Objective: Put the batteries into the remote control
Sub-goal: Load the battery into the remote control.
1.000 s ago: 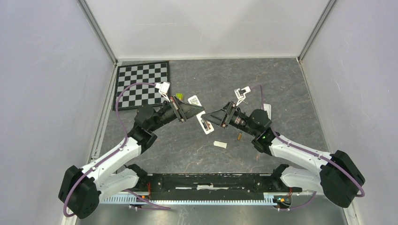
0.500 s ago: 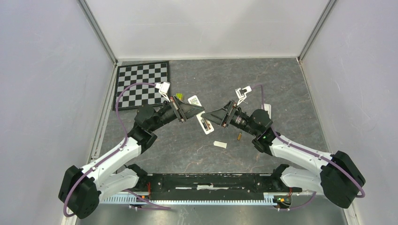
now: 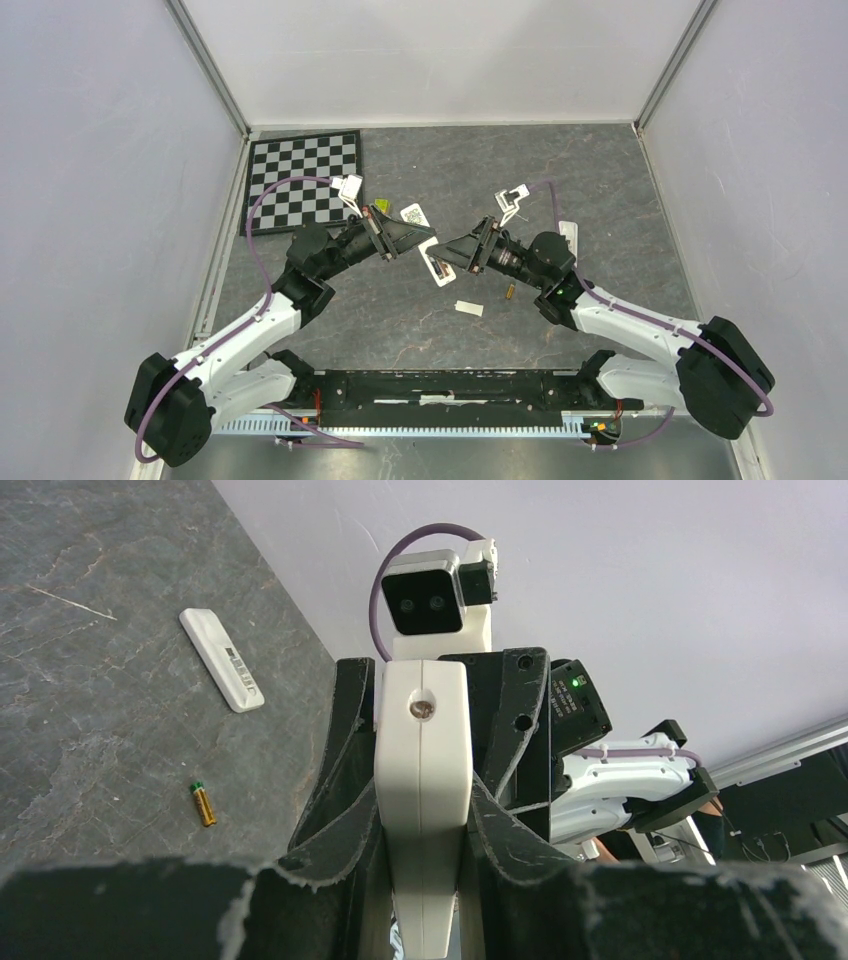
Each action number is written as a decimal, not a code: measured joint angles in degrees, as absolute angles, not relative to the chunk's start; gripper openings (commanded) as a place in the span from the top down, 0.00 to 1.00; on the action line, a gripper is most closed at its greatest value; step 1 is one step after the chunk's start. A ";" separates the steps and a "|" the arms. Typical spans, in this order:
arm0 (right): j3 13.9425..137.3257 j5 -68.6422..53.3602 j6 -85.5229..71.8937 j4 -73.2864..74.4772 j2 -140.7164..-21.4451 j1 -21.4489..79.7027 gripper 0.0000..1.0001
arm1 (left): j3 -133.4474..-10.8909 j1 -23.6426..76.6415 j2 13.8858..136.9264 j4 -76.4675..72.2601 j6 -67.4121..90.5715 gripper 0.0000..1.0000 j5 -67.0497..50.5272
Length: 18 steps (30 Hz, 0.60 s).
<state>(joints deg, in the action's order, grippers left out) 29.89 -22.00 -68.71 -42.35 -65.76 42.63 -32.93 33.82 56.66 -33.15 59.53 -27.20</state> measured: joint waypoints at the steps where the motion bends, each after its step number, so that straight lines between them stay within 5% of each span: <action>1: 29.89 -22.09 -68.64 -42.19 -65.87 42.63 0.27 | -32.93 33.82 56.66 -33.12 59.53 0.98 -27.20; 18: 30.11 -23.51 -67.64 -42.61 -66.08 42.63 0.41 | -32.93 33.80 57.08 -31.79 61.36 0.98 -26.96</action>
<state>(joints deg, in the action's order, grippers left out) 30.11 -23.51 -67.64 -42.61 -66.08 42.63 -32.93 33.80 57.08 -31.79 61.36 -26.96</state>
